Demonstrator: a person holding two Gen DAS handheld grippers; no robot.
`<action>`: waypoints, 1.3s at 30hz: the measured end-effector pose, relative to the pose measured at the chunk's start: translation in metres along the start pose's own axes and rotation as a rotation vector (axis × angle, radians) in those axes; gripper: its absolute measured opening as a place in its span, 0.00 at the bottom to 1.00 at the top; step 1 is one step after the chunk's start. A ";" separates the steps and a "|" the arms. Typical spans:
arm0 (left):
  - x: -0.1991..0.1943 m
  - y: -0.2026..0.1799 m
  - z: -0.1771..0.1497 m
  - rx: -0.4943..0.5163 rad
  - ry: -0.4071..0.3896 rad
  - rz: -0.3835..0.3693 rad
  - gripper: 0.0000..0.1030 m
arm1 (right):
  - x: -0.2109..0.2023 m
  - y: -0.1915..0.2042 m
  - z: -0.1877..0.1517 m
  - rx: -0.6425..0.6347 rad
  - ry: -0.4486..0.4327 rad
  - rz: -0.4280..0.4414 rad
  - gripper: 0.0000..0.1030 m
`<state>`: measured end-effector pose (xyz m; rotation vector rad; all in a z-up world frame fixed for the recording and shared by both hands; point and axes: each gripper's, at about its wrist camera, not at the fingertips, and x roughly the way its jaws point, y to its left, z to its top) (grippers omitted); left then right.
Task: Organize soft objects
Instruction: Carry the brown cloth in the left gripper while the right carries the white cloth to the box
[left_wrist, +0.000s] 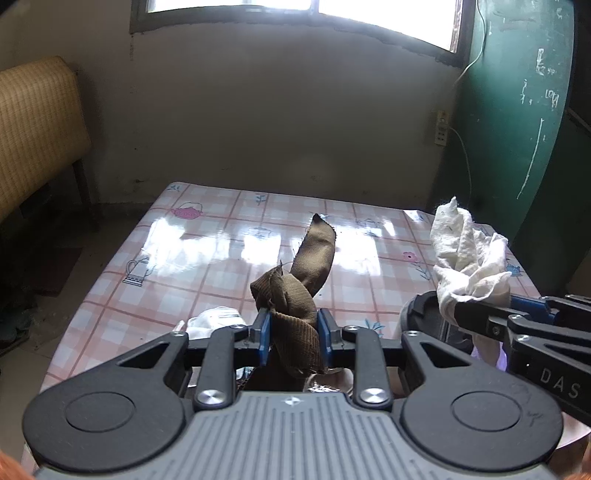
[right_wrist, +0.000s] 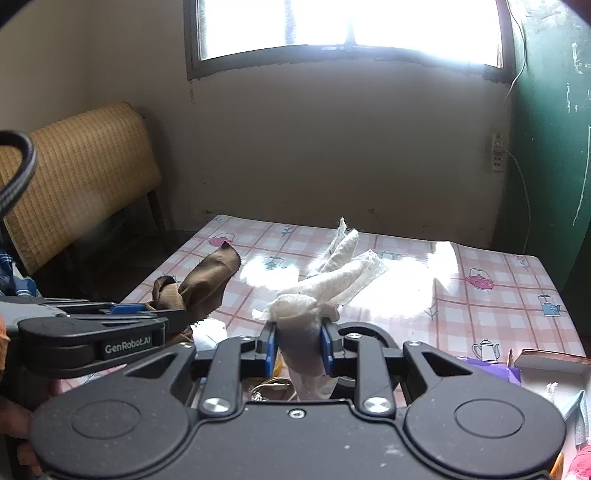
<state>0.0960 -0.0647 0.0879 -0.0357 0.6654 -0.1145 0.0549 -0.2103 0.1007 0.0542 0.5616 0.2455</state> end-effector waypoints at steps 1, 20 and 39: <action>0.001 -0.002 0.001 0.003 0.001 -0.003 0.28 | -0.001 -0.001 0.000 0.002 0.000 -0.003 0.29; 0.013 -0.045 0.007 0.062 0.015 -0.070 0.28 | -0.016 -0.042 0.004 0.050 -0.021 -0.074 0.29; 0.019 -0.089 0.008 0.131 0.021 -0.145 0.28 | -0.032 -0.088 -0.004 0.106 -0.022 -0.157 0.29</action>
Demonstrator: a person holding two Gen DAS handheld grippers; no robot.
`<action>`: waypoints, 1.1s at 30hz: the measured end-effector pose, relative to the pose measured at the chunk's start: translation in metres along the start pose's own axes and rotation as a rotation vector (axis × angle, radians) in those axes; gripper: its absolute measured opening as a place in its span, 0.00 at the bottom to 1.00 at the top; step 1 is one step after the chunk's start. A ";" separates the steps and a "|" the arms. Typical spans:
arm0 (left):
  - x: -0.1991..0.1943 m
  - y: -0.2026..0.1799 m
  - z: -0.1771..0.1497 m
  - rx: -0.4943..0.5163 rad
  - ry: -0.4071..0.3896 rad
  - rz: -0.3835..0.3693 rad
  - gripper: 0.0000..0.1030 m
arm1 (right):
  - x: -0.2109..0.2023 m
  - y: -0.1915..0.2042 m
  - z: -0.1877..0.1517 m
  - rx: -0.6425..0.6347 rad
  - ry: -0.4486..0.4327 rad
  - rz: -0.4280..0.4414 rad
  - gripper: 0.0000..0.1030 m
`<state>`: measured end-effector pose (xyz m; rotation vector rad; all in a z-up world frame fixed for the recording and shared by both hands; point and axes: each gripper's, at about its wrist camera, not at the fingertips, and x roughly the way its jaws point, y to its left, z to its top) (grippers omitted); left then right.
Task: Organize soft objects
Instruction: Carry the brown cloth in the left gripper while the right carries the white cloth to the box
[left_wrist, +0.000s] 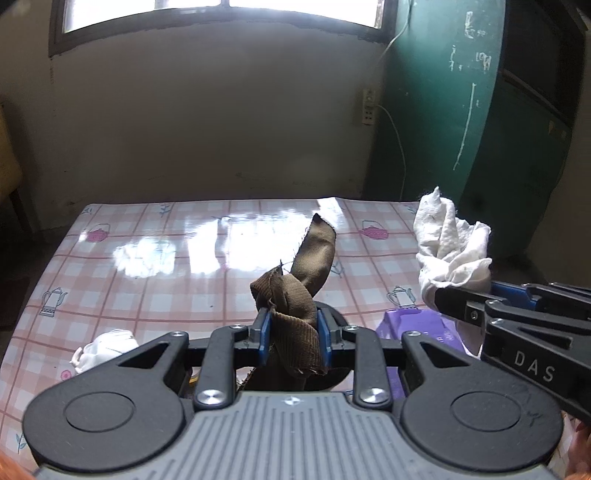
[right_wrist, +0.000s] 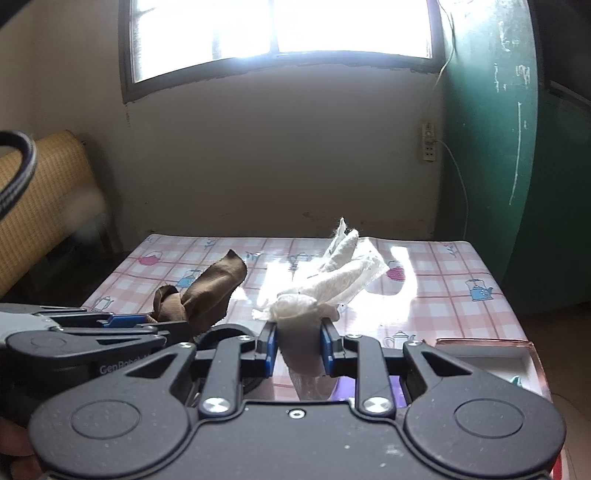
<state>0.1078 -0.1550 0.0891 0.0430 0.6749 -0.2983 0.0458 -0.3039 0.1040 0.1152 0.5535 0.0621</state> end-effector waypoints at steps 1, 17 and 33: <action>0.001 -0.002 0.000 0.003 0.000 -0.004 0.28 | -0.001 -0.002 0.000 0.003 0.000 -0.003 0.29; 0.012 -0.039 -0.001 0.056 0.013 -0.064 0.28 | -0.012 -0.047 -0.005 0.050 -0.013 -0.067 0.29; 0.023 -0.086 -0.006 0.121 0.040 -0.152 0.28 | -0.020 -0.099 -0.016 0.103 -0.010 -0.138 0.29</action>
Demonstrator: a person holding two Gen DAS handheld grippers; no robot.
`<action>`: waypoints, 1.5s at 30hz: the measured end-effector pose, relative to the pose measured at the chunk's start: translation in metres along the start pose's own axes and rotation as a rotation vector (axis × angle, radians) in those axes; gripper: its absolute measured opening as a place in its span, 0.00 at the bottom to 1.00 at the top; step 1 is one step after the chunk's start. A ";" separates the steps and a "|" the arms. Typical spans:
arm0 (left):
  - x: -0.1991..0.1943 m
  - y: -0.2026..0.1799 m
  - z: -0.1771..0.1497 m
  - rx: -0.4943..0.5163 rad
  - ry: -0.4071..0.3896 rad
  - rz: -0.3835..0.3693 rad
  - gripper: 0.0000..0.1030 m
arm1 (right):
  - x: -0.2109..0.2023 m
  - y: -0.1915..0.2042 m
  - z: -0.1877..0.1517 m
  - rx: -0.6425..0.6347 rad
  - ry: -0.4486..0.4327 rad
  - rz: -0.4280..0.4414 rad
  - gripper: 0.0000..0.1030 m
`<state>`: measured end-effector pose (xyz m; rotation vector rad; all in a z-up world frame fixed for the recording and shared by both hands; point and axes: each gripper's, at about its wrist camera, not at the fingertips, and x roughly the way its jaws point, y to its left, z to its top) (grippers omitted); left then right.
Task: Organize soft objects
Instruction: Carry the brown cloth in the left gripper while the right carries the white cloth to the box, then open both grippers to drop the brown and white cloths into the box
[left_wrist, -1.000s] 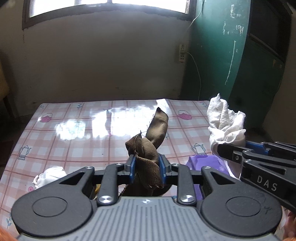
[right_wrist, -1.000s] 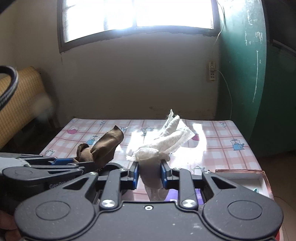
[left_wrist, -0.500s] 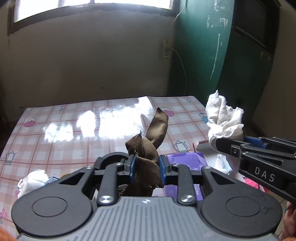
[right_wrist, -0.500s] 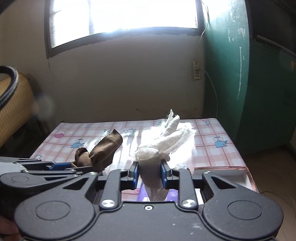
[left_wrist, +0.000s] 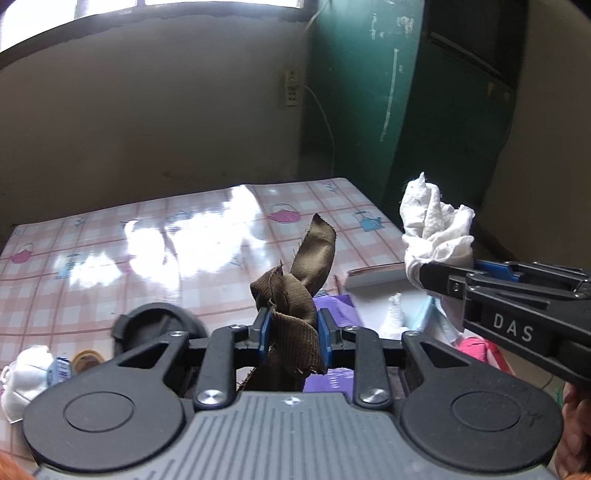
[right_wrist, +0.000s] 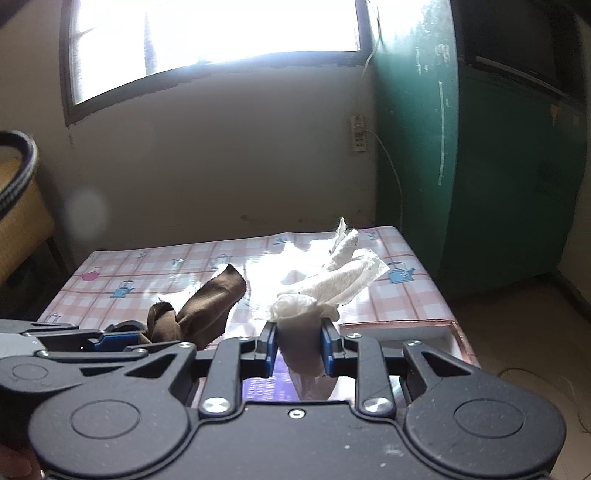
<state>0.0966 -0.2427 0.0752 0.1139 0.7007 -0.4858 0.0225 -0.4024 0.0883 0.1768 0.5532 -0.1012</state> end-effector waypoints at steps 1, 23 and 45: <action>0.002 -0.004 0.001 0.003 0.002 -0.006 0.28 | 0.000 -0.004 0.000 0.002 0.001 -0.005 0.29; 0.066 -0.065 0.008 0.022 0.066 -0.137 0.28 | 0.021 -0.098 -0.012 0.054 0.082 -0.111 0.29; 0.091 -0.078 0.020 0.052 0.037 -0.124 0.74 | 0.045 -0.111 -0.020 0.075 0.108 -0.161 0.62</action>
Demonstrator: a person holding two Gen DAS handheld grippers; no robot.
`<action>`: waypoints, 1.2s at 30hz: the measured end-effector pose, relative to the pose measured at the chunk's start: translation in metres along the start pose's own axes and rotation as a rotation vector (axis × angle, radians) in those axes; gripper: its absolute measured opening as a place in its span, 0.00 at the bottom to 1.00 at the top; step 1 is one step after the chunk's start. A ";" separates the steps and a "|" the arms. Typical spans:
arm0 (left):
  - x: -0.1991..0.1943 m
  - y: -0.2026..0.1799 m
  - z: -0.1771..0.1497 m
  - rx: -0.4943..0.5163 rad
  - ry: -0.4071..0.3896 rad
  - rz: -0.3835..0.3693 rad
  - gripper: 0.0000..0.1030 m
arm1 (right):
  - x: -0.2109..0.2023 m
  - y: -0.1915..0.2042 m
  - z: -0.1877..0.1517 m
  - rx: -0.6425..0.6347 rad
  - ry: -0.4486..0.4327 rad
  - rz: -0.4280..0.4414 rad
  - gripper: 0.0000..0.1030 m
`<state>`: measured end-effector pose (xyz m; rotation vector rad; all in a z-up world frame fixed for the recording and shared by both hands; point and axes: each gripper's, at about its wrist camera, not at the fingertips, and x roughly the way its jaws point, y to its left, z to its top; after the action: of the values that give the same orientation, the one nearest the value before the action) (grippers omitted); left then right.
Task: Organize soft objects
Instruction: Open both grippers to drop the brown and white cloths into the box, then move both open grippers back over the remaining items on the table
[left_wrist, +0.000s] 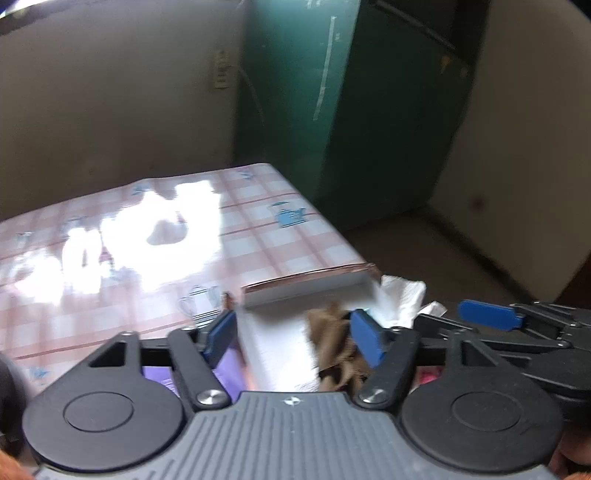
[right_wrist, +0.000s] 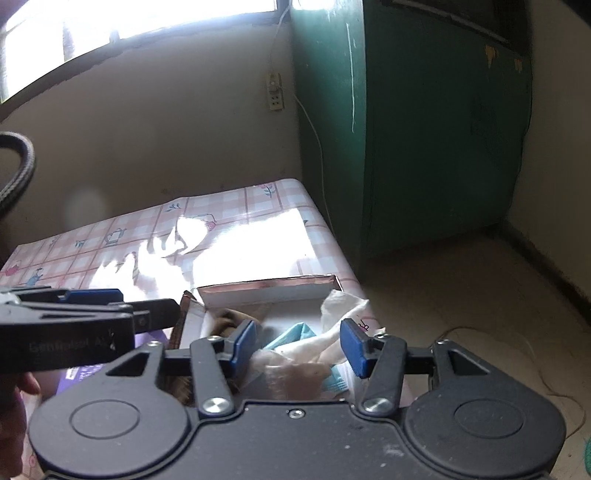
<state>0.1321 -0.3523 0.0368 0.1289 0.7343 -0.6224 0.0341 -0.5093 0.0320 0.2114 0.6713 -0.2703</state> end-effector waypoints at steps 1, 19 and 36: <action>-0.003 0.000 0.001 0.005 -0.003 0.030 0.77 | -0.002 0.004 0.001 -0.003 0.003 -0.005 0.64; -0.076 0.049 -0.013 -0.116 0.038 0.276 0.88 | -0.043 0.086 0.008 -0.085 0.055 0.052 0.77; -0.131 0.119 -0.041 -0.238 0.020 0.399 0.90 | -0.052 0.183 -0.001 -0.192 0.057 0.168 0.77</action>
<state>0.1017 -0.1786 0.0810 0.0590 0.7700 -0.1517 0.0518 -0.3268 0.0837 0.0909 0.7269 -0.0380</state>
